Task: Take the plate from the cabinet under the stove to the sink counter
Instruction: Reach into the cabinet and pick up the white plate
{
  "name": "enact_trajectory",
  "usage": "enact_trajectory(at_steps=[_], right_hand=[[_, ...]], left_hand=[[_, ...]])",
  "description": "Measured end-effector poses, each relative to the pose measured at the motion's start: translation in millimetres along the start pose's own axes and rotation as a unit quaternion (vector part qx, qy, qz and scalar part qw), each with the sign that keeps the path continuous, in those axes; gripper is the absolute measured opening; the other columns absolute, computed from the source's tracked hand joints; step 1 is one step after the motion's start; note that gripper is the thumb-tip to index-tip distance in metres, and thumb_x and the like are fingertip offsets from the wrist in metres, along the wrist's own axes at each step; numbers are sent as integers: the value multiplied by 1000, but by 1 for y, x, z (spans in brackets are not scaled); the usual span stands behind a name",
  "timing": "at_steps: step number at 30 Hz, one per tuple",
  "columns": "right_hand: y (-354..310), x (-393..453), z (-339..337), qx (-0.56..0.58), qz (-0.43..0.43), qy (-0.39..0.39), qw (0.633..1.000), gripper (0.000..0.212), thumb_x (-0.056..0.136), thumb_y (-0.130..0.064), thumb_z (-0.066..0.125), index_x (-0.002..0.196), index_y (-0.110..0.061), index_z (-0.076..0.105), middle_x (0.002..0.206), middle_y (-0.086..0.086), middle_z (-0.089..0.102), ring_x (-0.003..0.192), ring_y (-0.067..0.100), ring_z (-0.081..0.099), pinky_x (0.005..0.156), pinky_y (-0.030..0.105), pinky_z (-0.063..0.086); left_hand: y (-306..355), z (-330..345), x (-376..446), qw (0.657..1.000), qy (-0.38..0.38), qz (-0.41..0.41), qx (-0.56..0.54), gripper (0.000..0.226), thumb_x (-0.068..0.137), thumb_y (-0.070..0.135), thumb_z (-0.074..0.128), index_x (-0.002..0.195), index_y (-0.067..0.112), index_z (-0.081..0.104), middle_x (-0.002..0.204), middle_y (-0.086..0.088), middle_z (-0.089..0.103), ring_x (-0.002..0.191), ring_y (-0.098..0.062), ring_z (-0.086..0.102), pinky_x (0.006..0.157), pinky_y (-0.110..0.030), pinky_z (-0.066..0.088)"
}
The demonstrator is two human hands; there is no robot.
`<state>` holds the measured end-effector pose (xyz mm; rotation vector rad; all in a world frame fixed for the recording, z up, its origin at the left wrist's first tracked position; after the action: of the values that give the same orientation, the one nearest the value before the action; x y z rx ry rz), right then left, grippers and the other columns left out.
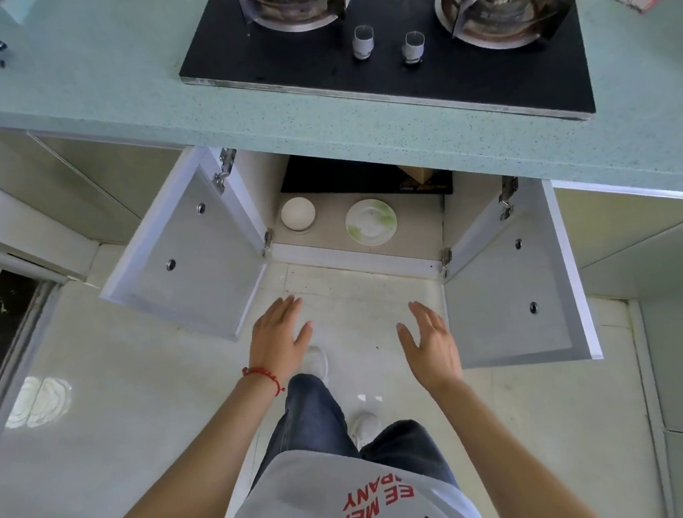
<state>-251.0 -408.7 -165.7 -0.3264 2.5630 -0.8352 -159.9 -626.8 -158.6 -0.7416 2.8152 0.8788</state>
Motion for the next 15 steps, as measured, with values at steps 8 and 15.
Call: enact_trajectory(at_steps=[8, 15], right_hand=[[-15, 46, 15, -66, -5, -27, 997, 47, 94, -33, 39, 137, -14, 33, 148, 5, 35, 136, 22, 30, 110, 39, 30], [-23, 100, 14, -75, 31, -21, 996, 47, 94, -32, 39, 137, -13, 33, 148, 5, 35, 136, 21, 29, 111, 36, 28]], left_hand=[[6, 19, 51, 990, -78, 53, 103, 51, 93, 33, 36, 138, 12, 27, 151, -8, 29, 141, -24, 21, 115, -42, 23], [2, 16, 115, 981, -118, 81, 132, 66, 86, 48, 14, 139, 12, 25, 151, -7, 28, 141, -22, 20, 115, -42, 21]])
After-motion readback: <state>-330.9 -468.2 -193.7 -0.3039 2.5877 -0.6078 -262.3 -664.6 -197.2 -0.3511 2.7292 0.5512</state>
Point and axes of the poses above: each hand's wrist, its own x-axis towards the middle knuckle, its own z-axis out of the palm, y = z × x, the point moved 10 cm from there along x, towards the middle knuckle
